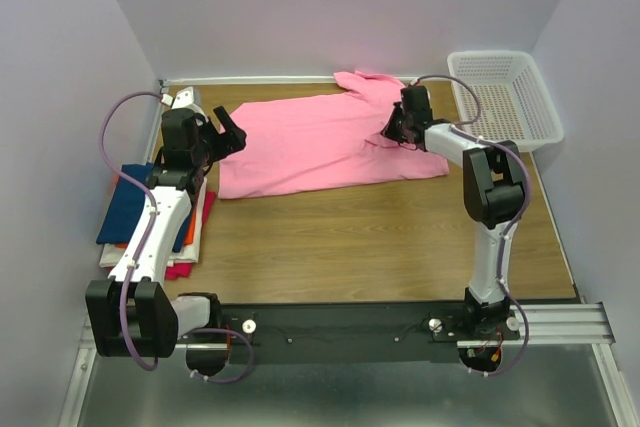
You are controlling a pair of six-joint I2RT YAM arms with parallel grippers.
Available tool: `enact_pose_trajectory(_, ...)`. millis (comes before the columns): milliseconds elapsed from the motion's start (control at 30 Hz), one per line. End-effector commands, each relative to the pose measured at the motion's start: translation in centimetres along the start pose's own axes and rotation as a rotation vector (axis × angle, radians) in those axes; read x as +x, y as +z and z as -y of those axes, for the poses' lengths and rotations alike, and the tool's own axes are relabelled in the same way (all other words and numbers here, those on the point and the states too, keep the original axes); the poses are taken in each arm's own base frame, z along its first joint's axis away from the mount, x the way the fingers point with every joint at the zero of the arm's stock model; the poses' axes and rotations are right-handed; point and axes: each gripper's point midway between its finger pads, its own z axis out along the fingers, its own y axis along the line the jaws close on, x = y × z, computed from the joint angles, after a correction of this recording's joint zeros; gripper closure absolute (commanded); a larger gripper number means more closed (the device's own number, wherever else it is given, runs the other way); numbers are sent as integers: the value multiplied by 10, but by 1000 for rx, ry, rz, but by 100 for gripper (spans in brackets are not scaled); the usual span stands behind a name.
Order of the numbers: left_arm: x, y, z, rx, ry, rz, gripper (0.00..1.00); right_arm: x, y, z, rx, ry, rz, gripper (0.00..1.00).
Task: Fold and stack the t-shirts
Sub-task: Fold the tshirt
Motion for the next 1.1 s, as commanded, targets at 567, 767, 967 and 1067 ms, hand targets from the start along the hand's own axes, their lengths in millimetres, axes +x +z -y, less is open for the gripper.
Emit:
enact_pose_trajectory(567,10,0,4,34,20,-35,8,-2,44,-37,-108,-149,-18,82)
enact_pose_trajectory(767,12,2,3,30,19,-39,8,1,52,-43,-127,-212,-20,74)
enact_pose_trajectory(967,13,3,1,26,17,-42,8,-7,52,-52,-142,-246,4,52)
enact_pose_trajectory(1067,14,3,1,22,15,-43,8,-14,50,-57,-149,-259,20,39)
